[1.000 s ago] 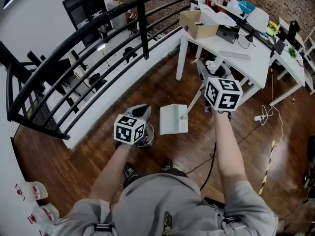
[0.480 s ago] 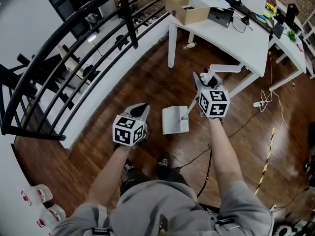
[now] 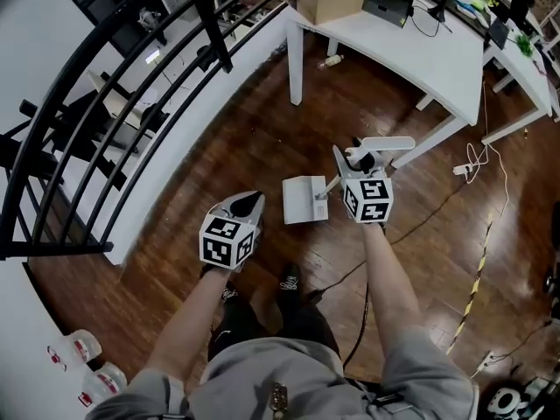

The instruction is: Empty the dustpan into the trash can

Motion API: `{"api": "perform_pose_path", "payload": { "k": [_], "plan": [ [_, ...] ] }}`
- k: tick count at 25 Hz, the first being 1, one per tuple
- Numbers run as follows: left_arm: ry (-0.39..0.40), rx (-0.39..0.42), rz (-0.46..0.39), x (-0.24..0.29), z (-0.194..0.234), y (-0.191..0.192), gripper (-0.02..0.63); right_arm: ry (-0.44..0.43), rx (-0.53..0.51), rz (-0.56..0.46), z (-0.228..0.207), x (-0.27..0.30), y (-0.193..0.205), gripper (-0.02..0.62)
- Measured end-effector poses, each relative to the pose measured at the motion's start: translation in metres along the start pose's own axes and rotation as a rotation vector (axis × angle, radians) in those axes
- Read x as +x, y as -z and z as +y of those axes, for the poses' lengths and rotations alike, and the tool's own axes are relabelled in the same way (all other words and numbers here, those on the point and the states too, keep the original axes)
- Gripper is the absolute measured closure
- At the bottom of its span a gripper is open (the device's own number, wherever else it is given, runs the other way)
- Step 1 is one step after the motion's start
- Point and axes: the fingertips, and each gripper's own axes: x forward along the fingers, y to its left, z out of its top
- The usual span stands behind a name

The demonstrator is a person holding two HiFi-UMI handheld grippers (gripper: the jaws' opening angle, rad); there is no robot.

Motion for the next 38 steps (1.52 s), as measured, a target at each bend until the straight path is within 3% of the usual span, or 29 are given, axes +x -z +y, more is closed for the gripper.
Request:
{"api": "perform_pose_path", "payload": {
  "k": [9,25,31,38],
  "plan": [
    [0.014,-0.027,0.040,0.015,-0.002,0.019,0.603,0.050,0.033,0.080,-0.021,0.016,0.056,0.405],
    [0.040,-0.052,0.074,0.029,-0.033,0.035,0.603,0.143,0.112,0.188,-0.085,-0.016,0.096,0.403],
    [0.029,-0.043,0.059,0.023,-0.035,0.030,0.603,0.149,0.147,0.221,-0.090,-0.027,0.106,0.324],
    [0.033,-0.022,0.019,0.000,-0.025,0.014,0.603,0.180,0.241,0.282,-0.066,-0.076,0.133,0.328]
  ]
}}
